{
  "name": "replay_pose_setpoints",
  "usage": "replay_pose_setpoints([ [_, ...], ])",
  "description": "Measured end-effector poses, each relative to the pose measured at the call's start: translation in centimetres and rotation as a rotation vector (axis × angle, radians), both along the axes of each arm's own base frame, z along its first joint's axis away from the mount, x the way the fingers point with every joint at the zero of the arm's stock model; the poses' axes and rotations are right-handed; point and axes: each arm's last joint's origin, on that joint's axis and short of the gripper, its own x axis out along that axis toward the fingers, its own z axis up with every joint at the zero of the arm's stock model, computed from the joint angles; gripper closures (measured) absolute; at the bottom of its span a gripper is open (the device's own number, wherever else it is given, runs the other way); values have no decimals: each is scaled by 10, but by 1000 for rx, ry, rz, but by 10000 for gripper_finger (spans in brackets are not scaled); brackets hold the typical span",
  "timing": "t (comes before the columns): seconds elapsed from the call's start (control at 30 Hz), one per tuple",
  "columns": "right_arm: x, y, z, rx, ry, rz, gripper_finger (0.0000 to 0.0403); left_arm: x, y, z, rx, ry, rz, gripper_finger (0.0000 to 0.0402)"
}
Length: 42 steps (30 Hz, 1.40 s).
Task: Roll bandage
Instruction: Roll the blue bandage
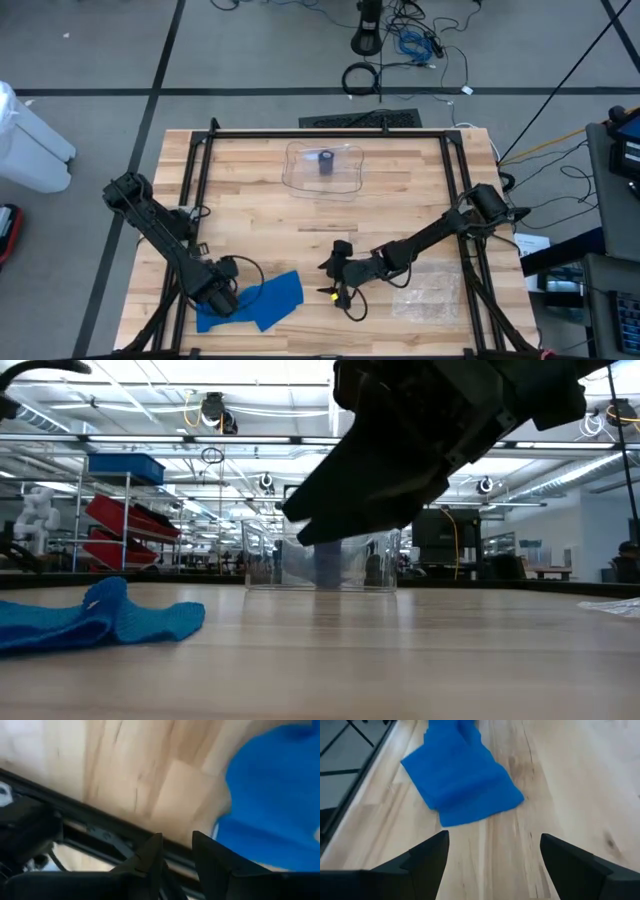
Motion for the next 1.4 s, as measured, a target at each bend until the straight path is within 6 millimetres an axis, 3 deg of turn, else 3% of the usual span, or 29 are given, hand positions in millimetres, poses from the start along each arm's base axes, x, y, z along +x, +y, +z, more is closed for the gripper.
replay_pose_setpoints([
  [0.3,-5,9,-2,11,19,14,106,6,-15,-2,-176,-52,-23,291],
  [0.53,-7,15,-2,30,16,17,106,0,-20,-2,-188,-34,-50,269],
  [0.7,5,12,9,68,-147,43,106,-5,-23,-2,-211,10,-12,256],
  [0.87,40,4,16,81,-217,113,106,-8,-27,-1,-237,35,-17,255],
  [1.1,102,-1,6,-33,-164,108,106,-9,-37,10,-268,-3,-59,255],
  [1.4,160,-17,-4,-43,-192,145,106,-8,-52,31,-286,-142,-188,255],
])
